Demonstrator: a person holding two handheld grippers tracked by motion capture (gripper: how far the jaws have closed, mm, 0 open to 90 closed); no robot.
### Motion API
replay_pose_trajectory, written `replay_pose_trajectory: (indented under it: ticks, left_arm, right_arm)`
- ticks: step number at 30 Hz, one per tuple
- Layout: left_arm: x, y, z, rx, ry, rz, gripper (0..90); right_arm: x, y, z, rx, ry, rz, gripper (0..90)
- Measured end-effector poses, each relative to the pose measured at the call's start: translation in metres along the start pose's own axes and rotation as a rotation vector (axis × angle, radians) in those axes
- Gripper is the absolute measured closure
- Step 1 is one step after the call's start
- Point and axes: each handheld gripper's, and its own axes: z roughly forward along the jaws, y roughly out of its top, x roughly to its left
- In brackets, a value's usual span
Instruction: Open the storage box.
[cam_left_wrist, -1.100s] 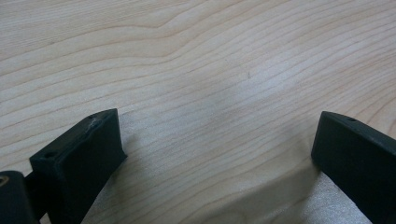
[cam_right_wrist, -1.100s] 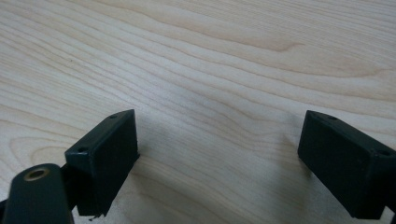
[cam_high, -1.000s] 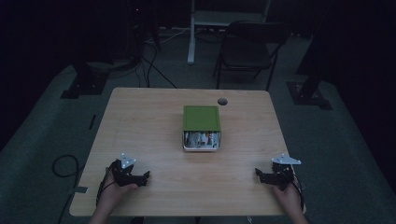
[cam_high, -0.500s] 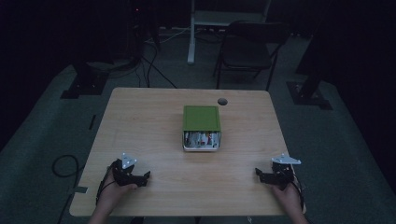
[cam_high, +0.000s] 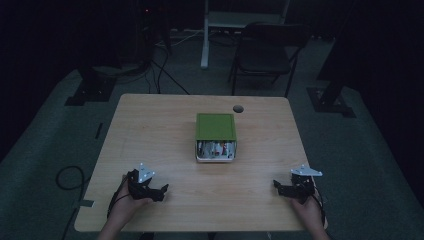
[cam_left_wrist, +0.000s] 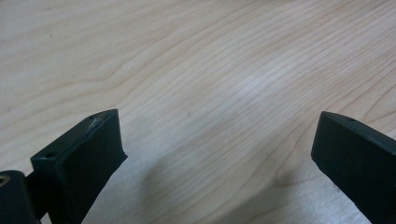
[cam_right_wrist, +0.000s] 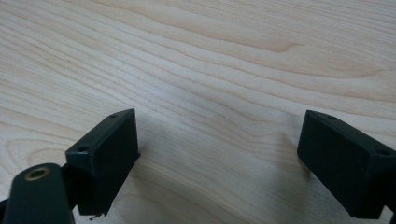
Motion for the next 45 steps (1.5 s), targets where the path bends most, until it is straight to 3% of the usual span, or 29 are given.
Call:
replay_pose_trajectory:
  ticks: [6,10,21,32,45]
  left_arm:
    - [-0.017,0.012,0.004,-0.019,-0.002,0.086,2.5]
    - [-0.025,0.017,0.006,-0.021,-0.018,0.117,2.4]
    - [-0.052,0.033,0.015,-0.051,-0.02,0.273,2.4]
    - [-0.068,0.04,0.022,-0.049,0.002,0.381,2.4]
    - [-0.09,0.055,0.028,-0.064,-0.014,0.501,2.4]
  right_arm:
    - [0.0,0.0,0.0,0.001,0.0,0.0,11.8]
    - [0.0,0.0,0.0,0.001,0.0,0.0,11.8]
    - [0.0,0.0,0.0,0.001,0.0,0.0,11.8]
    - [0.0,0.0,0.0,0.001,0.0,0.001,11.9]
    - [0.0,0.0,0.0,0.001,0.0,0.001,11.8]
